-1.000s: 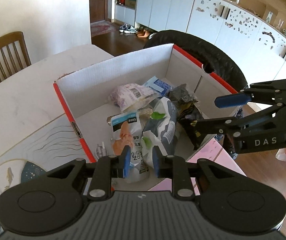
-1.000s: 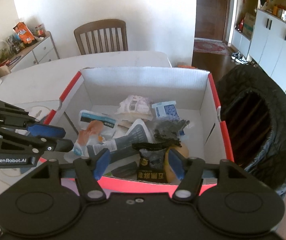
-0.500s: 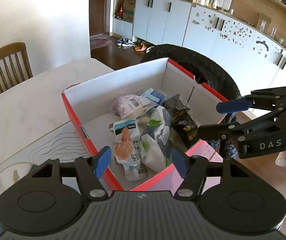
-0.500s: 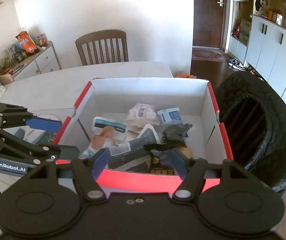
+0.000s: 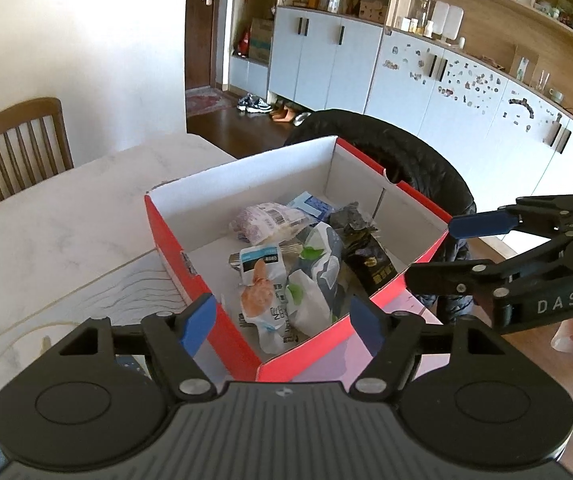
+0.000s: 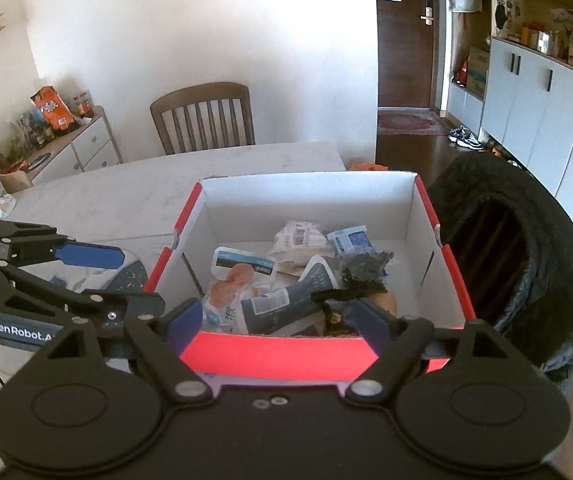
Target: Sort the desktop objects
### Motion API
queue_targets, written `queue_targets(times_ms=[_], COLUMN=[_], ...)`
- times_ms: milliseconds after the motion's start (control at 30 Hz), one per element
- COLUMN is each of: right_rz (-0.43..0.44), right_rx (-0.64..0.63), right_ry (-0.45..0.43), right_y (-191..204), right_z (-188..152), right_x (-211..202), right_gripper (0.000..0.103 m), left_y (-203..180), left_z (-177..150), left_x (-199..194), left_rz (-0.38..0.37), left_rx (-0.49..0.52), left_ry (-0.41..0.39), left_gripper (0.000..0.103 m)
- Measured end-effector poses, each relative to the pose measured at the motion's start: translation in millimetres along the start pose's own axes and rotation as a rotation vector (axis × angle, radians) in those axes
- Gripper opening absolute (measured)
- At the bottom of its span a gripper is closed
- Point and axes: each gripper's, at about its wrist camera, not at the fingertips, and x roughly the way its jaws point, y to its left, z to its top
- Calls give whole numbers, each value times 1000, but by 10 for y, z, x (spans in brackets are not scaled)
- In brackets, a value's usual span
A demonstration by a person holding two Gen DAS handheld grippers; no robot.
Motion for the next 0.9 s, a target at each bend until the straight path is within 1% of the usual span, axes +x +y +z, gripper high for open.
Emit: queue_targets(times_ms=[133,233,267,333,400,600,900], right_rz=[-17,-24,-27,-36,-47,-85,-108], right_rx=[14,27,32,39,37,15,-2], right_ry=[-20,-42,-51,-66,-75,-109,-115], right_y=[40,70,79,107,147,305,448], right_z=[-44,-79,-94,-132,-176,-298,-379], right_x=[-72,-137,-158,-202,-236,-337,-445], right_gripper=[87,93,96,97,99,100,100], left_y=[9,24,28,42,55,82,75], left_z=[-51,-83,-94,-118,-145,-225,-298], left_x=[-88,-142,-158,-182,-212,-308,-471], left_rz=[6,5,8,10,20,24,21], left_rx=[6,2,0,-1,-4,-13,-26], left_ry=[-21,-31,-37,-36,-40,-48,-54], left_gripper=[74,86,88,90,102,103,103])
